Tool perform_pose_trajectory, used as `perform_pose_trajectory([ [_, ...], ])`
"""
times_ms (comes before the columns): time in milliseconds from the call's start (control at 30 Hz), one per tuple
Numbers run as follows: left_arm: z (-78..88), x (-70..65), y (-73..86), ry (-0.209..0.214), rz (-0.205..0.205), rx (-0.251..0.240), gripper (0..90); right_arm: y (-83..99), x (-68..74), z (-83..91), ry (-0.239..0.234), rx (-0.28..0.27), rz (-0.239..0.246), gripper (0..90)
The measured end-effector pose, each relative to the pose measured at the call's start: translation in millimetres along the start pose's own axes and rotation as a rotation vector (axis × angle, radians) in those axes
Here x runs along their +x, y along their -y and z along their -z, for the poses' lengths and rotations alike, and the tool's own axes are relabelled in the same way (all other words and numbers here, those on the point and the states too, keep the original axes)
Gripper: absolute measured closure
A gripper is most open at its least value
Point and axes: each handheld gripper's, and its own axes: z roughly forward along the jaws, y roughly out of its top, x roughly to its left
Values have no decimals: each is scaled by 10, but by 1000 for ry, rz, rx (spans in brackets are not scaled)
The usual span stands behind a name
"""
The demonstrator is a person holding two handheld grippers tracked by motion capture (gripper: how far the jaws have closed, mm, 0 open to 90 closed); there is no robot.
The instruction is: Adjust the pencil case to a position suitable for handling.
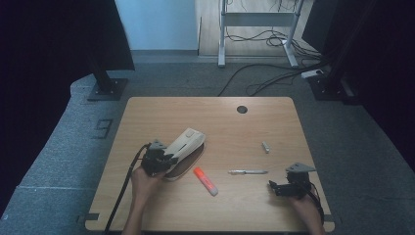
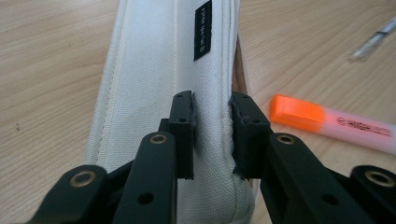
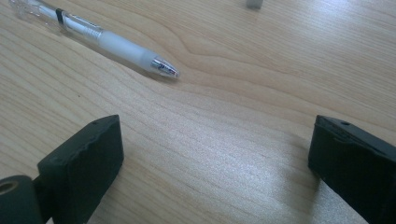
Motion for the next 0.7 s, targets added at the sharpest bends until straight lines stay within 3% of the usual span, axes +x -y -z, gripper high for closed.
perform_pose_trajectory([
  [400,138,64,15,29,0,-22,752,7,5,14,-11,-9,11,68],
  [700,199,122,20,50,44,-58,756,15,-13,26,-38,-10,30,75],
])
